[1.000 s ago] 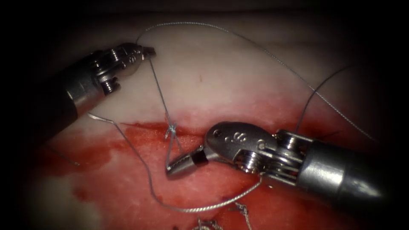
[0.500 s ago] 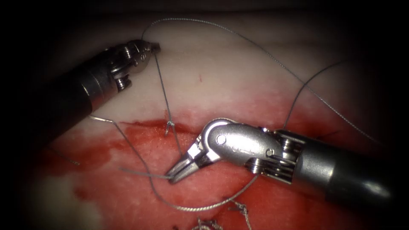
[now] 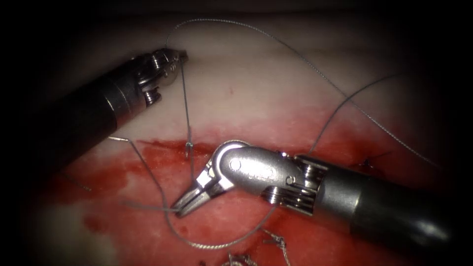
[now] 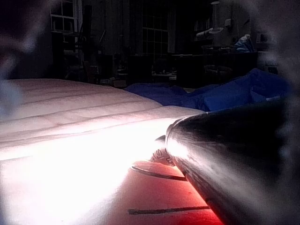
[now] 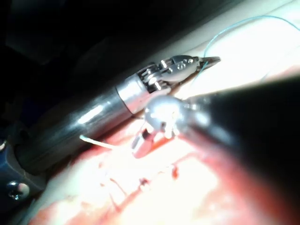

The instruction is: Wound Closure

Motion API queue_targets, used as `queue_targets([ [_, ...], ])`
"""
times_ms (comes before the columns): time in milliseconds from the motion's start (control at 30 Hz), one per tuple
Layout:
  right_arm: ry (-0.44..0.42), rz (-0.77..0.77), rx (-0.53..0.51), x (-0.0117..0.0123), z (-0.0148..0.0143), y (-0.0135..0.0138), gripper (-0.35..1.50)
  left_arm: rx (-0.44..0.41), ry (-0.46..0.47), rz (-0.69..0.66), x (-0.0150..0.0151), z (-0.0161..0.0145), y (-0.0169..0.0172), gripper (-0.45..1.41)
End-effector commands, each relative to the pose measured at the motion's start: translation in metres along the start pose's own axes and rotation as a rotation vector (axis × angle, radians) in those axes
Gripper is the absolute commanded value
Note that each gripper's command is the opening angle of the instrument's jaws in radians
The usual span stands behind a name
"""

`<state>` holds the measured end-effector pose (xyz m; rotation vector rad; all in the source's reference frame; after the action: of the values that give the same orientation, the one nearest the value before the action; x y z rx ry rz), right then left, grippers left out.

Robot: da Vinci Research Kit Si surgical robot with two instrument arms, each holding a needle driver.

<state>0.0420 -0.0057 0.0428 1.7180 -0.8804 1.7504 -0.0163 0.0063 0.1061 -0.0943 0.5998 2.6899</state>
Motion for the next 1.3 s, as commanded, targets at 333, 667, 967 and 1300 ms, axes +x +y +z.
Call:
queue_targets([
  [333, -0.025, 0.106, -0.039, -0.0013, 0.0017, -0.0008, -0.35, 0.012, -0.011, -0.103, 0.0002, 0.0003, -0.0020, -0.45],
  [667, -0.023, 0.145, -0.060, -0.0014, 0.0022, -0.0006, -0.35, 0.010, -0.009, -0.121, -0.0001, 0.0005, -0.0023, -0.45],
  [967, -0.023, 0.161, -0.062, -0.0014, 0.0022, -0.0005, -0.35, 0.003, -0.008, -0.121, -0.0001, 0.0006, -0.0022, -0.45],
  [1300, -0.032, 0.204, -0.022, -0.0017, 0.0003, -0.0009, -0.35, -0.012, 0.006, -0.124, 0.0000, 0.0004, -0.0022, -0.45],
])
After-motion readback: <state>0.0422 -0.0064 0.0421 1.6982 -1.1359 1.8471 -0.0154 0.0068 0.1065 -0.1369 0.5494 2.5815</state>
